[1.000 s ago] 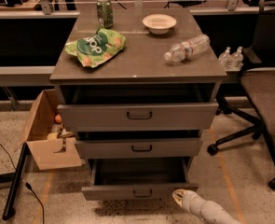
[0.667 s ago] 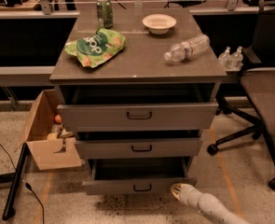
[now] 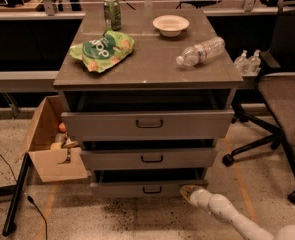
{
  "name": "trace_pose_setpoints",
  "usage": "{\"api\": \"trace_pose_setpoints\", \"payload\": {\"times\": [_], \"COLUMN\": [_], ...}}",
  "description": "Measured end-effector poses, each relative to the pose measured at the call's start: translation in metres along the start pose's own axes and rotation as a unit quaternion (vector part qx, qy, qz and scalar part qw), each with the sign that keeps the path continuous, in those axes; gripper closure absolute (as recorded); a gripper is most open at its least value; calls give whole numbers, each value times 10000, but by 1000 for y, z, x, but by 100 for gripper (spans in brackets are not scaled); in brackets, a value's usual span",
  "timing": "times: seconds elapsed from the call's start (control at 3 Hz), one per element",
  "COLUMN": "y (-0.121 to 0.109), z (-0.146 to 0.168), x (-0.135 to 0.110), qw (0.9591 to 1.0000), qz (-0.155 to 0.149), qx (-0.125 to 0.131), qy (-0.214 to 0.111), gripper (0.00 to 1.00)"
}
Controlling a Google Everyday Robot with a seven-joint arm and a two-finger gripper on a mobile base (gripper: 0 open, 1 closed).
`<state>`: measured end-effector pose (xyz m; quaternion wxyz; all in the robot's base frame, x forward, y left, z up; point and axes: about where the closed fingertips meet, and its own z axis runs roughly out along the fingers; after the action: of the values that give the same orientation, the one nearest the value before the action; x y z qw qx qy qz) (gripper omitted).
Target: Close bottom drawer
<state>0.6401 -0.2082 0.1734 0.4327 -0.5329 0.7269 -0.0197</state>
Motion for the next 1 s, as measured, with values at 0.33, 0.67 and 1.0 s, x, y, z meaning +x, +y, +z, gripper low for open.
{"api": "trace_pose_setpoints", "payload": {"times": [0.33,0.67,1.0], "y": [-23,-22,-17], "z": [26,21,-1], "x": [-6,-6,-12], "qw": [9999,9999,9996], "qz": [-155,-110,-13], "qx": [-12,-58,-200], "qy": [-38,-32,-204], "gripper": [100,100,100]}}
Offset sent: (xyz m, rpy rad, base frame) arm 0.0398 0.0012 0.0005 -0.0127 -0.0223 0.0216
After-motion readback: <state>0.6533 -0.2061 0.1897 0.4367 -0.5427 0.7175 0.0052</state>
